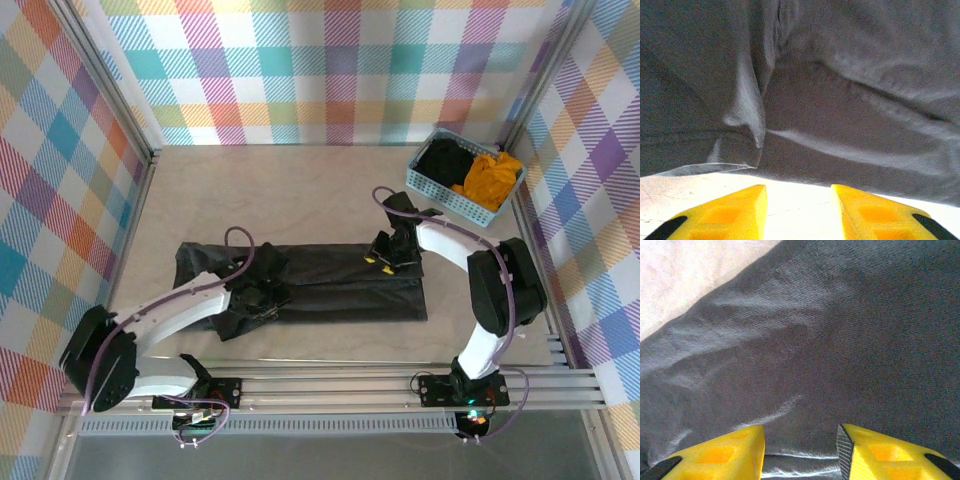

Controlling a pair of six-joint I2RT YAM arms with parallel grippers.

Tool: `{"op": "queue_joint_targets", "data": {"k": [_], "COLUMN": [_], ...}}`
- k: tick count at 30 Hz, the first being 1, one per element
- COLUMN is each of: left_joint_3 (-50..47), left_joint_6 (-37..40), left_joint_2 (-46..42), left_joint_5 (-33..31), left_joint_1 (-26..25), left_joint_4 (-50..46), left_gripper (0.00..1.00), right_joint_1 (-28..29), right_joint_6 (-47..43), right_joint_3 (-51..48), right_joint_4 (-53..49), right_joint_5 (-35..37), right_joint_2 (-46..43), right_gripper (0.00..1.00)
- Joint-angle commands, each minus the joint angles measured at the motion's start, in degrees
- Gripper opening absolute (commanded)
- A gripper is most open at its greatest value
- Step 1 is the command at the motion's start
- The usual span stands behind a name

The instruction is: Fold and stack the t-shirts

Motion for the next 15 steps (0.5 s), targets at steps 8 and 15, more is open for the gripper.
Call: {"op": "queue_joint_targets", "data": {"k": [8, 15], "left_joint_3": [-10.7, -13.8], "left_joint_6": [8.2, 15.6], "left_joint_2": [-11.1, -7.1], "left_joint_5": [6.3, 11.0], "left_joint_1": [32.0, 44.7], "left_joint_4": [-6.5, -1.9], "left_gripper": [0.40, 0.44], "right_joint_1": [4.2, 5.6], "right_joint_6": [-8.5, -7.8], "right_joint_3": [-1.9, -0.4], "right_joint_4": [10.7, 11.2], "right_joint_5": [-12.3, -15.7], "right_joint_2": [-0.3, 2.4], "right_gripper": [0.46, 0.47]}}
